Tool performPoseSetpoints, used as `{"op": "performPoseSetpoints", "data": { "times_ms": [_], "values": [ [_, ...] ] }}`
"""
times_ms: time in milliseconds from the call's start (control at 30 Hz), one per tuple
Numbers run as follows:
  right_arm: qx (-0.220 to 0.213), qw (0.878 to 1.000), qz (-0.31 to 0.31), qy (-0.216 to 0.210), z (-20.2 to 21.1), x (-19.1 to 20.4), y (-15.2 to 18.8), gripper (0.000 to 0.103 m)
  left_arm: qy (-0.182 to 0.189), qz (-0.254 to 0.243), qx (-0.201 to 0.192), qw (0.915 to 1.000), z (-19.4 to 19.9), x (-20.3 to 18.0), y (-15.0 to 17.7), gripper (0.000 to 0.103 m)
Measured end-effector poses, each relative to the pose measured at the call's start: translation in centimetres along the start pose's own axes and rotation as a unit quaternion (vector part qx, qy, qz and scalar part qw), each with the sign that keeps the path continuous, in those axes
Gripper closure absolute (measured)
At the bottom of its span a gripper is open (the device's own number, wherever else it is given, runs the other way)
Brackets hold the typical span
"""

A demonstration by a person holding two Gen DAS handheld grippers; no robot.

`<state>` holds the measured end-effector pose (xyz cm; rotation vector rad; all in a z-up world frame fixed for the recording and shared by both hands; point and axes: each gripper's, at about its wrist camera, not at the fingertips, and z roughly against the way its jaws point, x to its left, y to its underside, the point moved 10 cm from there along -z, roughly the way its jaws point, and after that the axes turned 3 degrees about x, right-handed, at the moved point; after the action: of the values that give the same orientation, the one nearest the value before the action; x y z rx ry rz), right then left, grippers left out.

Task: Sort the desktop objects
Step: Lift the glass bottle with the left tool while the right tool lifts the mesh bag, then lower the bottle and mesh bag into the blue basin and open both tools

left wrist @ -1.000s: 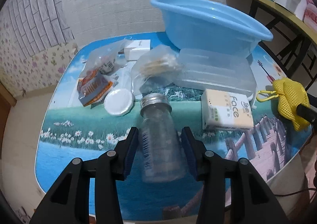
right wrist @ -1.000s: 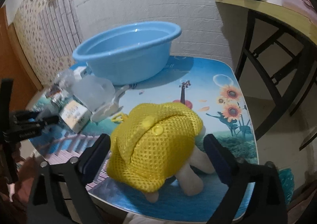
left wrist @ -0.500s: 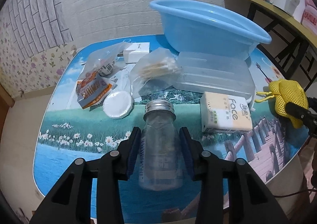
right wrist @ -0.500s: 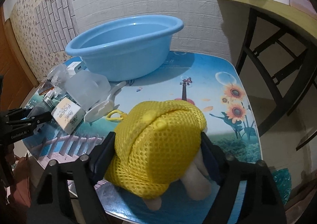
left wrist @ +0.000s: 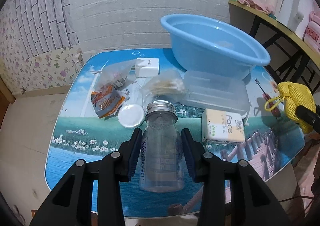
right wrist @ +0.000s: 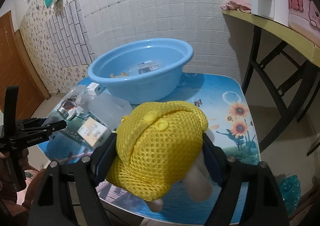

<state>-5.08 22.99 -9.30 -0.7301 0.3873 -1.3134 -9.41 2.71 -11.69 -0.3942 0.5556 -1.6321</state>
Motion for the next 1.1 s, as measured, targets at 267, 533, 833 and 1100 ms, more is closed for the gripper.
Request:
{"op": "performPoseSetpoints", "data": {
  "times_ms": [267,533,833,1100],
  "values": [
    [-0.011,1.000,0.003,-0.007,1.0,0.9,-1.0,0.023,-0.001,0.002,-0.004,1.0000,1.0,0.4,-1.0,0.064],
    [-0.050,0.998,-0.004,-0.028,2.9,1.5,-4.2,0.023,-0.003,-0.016,-0.022,0.9996,2.5,-0.2,-3.8,0.064],
    [-0.087,0.996,-0.008,-0.026,2.7,0.8,-8.0,0.023,0.013,-0.028,-0.050,0.9983,3.2,-1.7,-8.7,0.064],
    [-0.083,0.996,-0.009,-0.029,0.6,0.7,-9.6,0.023,0.049,-0.047,-0.059,0.9960,1.8,-4.7,-12.4,0.064]
  ]
}}
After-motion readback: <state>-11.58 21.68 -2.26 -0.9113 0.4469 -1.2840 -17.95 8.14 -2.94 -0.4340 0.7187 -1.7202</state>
